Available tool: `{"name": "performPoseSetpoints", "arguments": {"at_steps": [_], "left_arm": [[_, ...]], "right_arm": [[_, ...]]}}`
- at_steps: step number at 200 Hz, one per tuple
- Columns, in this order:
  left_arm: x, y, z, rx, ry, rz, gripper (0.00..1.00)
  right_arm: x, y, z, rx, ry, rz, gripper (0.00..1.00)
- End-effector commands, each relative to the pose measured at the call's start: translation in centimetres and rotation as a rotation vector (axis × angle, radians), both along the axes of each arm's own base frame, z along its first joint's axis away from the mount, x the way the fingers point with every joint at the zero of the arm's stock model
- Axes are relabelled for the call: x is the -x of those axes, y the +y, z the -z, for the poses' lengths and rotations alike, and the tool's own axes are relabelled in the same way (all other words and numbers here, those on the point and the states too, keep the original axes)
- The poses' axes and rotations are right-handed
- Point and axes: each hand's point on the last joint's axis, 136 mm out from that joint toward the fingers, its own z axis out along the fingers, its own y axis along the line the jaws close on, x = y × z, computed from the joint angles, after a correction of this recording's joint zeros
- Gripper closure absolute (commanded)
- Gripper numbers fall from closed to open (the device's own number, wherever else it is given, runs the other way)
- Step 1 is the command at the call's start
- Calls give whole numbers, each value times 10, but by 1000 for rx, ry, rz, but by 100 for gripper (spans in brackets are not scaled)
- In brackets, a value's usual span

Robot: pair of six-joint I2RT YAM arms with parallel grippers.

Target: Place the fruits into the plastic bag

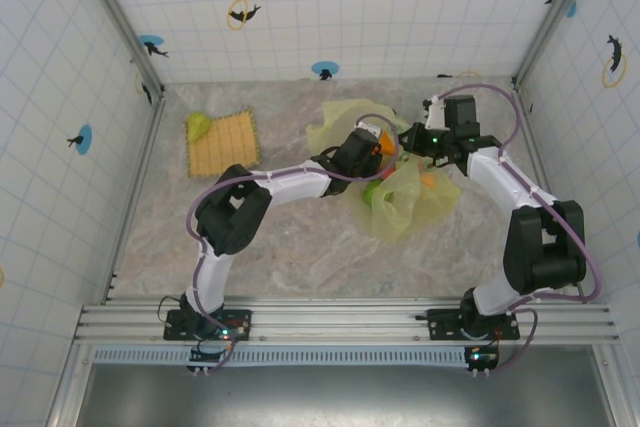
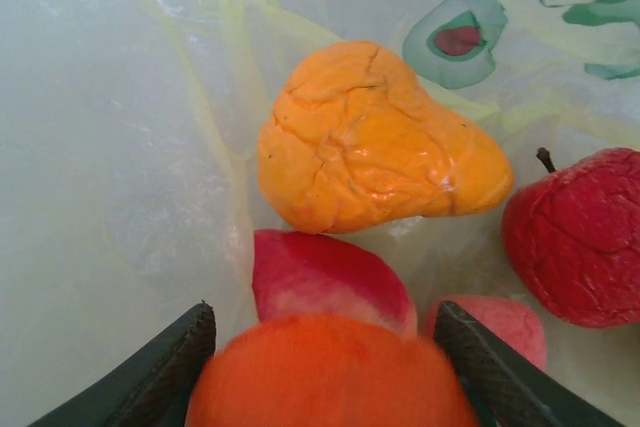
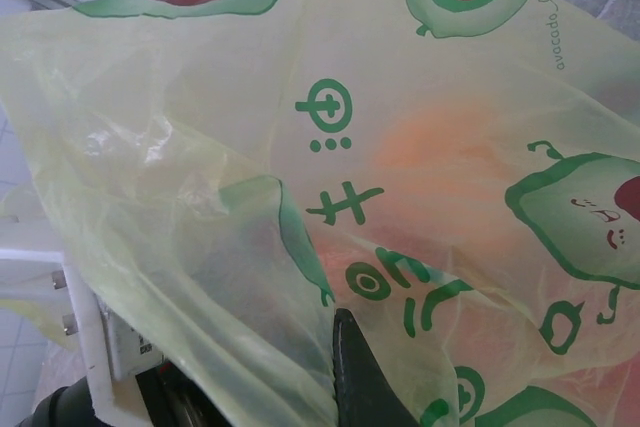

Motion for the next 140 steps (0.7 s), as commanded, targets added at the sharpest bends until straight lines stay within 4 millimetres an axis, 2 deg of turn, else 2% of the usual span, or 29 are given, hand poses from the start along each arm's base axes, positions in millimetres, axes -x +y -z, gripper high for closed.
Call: {"name": "performPoseSetpoints", "arguments": {"at_steps": [1, 36, 61, 140], "left_arm": [[-14, 2, -16, 9, -55, -36, 36], [-4, 6, -33, 44, -55, -18, 30], [13, 9, -52, 103, -33, 16, 28], [96, 19, -89, 336, 154, 219, 27]], "right_arm": [[-1, -5, -18, -4, -38, -1, 100], [2, -10, -16, -6, -37, 13, 100], [1, -11, -15, -2, -37, 22, 100], [3, -10, -8, -36, -30, 47, 100]]}}
